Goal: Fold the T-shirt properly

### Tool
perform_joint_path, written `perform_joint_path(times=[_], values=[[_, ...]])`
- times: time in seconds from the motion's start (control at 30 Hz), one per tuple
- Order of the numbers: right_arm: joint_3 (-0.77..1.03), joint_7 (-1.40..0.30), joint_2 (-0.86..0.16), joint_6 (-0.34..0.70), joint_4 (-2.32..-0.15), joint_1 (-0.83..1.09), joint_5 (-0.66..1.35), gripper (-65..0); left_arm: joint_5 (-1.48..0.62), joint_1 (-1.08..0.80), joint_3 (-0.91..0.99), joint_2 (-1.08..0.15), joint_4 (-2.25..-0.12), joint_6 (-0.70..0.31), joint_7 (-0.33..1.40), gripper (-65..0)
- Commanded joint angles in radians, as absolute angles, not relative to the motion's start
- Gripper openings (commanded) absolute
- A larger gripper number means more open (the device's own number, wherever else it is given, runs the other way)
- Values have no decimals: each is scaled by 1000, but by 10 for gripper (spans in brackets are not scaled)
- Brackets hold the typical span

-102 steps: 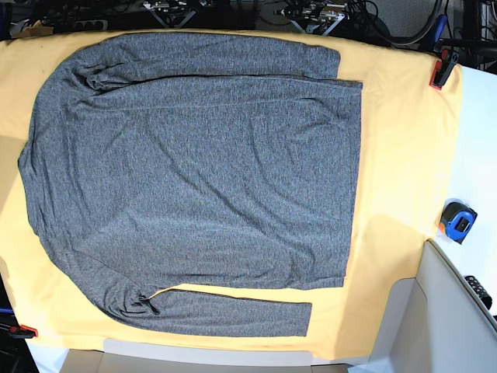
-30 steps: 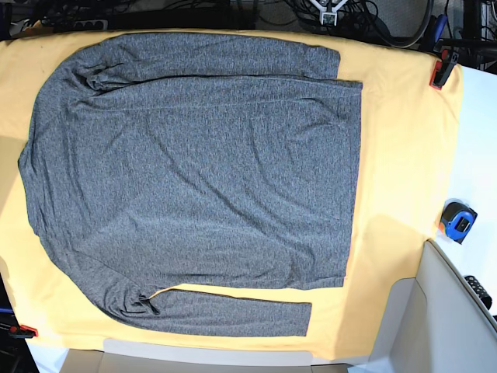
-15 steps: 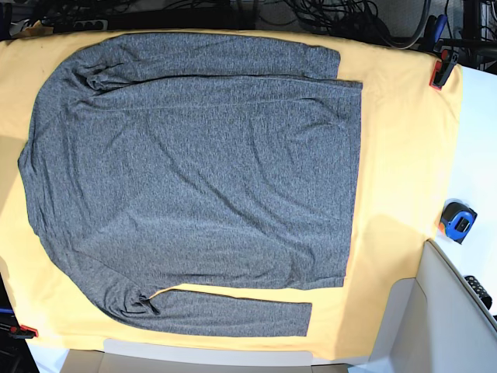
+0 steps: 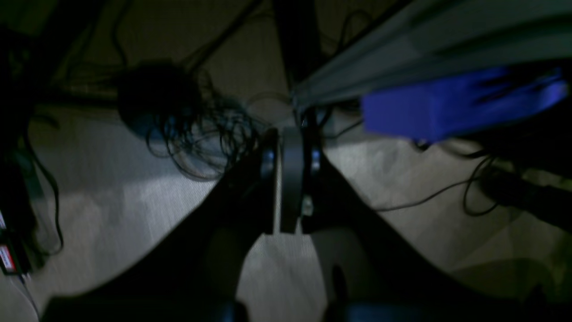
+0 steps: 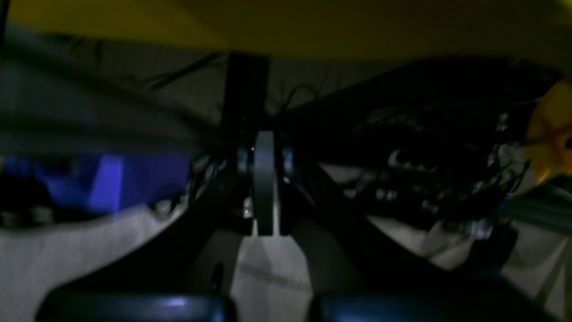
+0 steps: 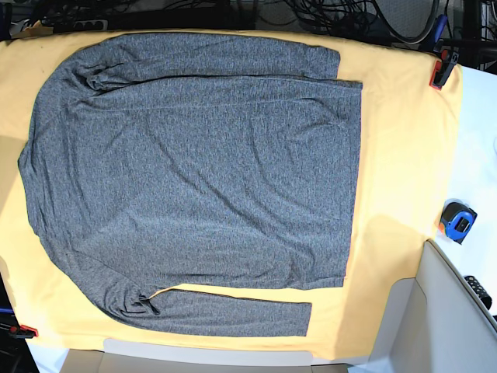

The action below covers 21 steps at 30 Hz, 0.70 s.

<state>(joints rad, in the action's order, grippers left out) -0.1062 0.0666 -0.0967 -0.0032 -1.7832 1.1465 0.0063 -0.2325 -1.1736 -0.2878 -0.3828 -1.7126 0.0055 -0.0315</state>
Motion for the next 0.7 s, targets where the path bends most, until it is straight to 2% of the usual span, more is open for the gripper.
perform_joint_path(times=[0.0,0.13,0.43,0.67], values=[[-108,88,-97,4,-1808,1171,8,-650,-234,-1208,-289,-398,-1758,4,-53,-650],[-122,88,-107,7,-1863,1175,58,-650,-234,-1230,-289,-455,-1853,4,-45,-650],[-159,88,-294,102,-1991,1144,415,-650,-234,-1227,-288,-479,-2034,4,90,-650],[-120,88,-300,140,-2034,1102,501,-650,-237,-1176,-288,-479,-2060,2,122,-650]])
